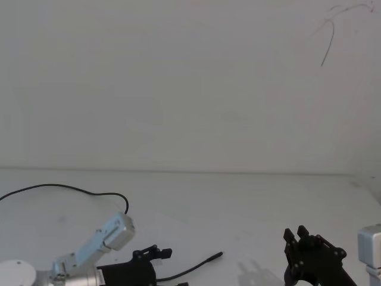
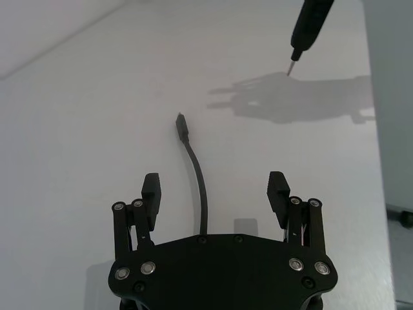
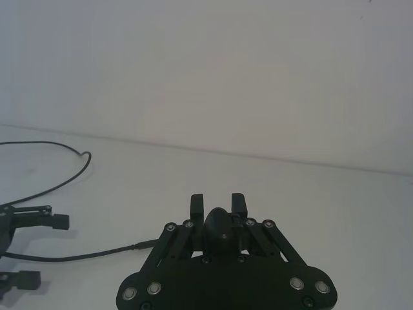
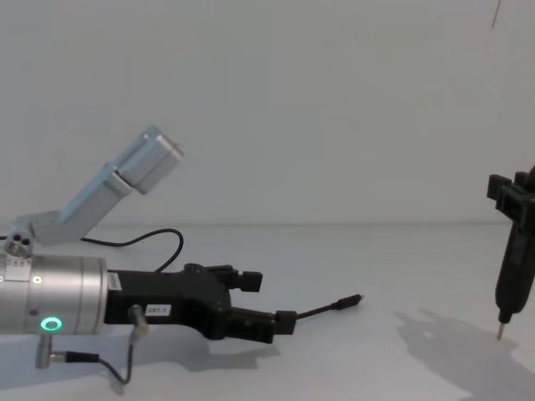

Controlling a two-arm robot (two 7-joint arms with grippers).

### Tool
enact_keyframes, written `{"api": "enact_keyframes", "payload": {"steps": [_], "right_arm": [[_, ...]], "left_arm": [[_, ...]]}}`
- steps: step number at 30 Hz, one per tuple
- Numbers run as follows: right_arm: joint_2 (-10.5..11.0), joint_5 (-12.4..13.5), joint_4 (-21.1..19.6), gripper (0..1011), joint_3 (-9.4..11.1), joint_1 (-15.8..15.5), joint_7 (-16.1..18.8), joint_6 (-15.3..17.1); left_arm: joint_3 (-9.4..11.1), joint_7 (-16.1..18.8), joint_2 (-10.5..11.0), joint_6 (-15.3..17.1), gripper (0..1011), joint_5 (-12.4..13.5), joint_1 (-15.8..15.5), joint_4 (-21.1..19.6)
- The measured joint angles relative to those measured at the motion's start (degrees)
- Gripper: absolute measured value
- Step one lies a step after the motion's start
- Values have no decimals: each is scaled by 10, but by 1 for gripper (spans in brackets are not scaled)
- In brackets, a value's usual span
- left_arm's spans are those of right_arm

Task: Pick up the data cable with the one hand.

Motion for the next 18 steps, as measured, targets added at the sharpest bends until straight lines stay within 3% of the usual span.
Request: {"api": "enact_keyframes", "payload": {"steps": [18], "right_arm": [[0,0,0,251,0,0,0,0]], "left_arm": [[13,87,-8,43,1001,54,15,-60]]}}
